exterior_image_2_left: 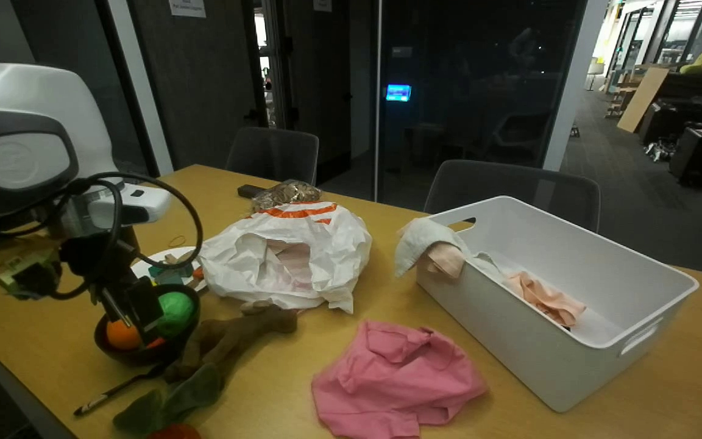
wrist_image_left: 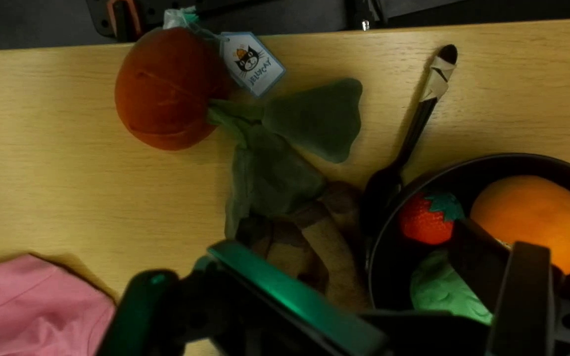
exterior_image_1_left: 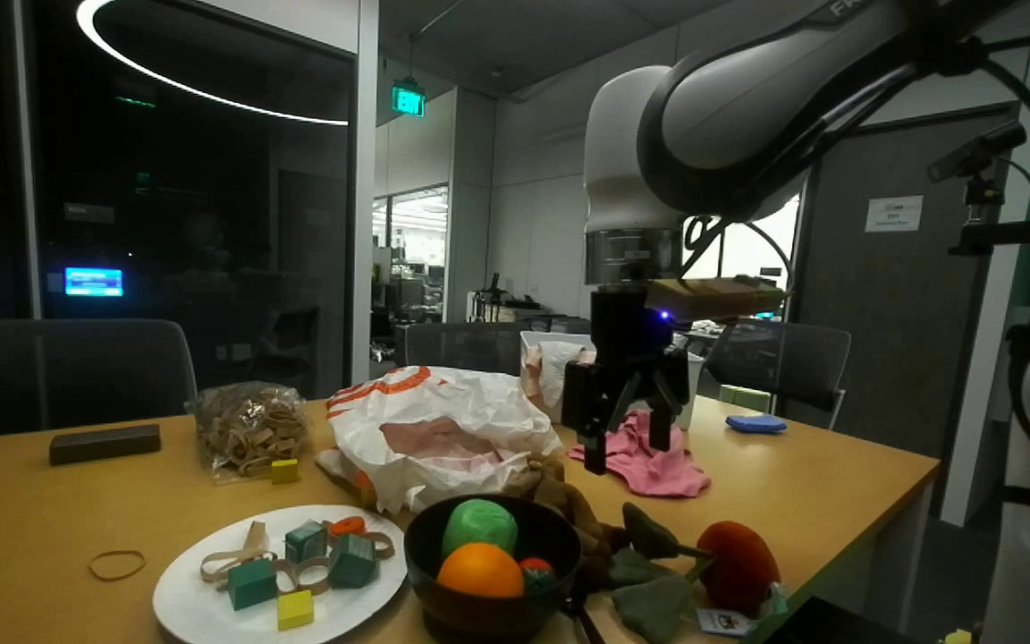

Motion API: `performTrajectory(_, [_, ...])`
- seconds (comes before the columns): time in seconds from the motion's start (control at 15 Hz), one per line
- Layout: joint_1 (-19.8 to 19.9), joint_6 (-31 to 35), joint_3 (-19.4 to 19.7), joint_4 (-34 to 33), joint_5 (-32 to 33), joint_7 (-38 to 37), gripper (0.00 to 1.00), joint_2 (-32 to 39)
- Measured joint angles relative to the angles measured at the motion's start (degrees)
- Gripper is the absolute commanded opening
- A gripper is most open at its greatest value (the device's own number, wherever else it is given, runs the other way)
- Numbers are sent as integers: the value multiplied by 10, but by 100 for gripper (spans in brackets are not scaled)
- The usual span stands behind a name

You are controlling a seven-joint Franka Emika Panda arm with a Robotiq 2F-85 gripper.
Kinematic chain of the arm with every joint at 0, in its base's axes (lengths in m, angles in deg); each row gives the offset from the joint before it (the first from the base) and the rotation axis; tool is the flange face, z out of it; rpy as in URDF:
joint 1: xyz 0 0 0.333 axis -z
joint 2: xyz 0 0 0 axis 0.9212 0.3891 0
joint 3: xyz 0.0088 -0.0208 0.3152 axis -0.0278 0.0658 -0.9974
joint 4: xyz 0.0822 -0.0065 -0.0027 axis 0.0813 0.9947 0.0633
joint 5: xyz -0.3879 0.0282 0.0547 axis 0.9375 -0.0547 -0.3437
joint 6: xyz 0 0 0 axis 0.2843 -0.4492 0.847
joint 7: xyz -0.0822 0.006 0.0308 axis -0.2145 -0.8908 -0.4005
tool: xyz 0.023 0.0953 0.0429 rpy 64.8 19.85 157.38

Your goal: Take the fruits out of the black bowl

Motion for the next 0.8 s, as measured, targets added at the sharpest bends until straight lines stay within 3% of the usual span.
performTrajectory(0.47, [0,102,8,1,-5,0,100,70])
performTrajectory(0.8, [-3,137,10,1,-6,0,100,116])
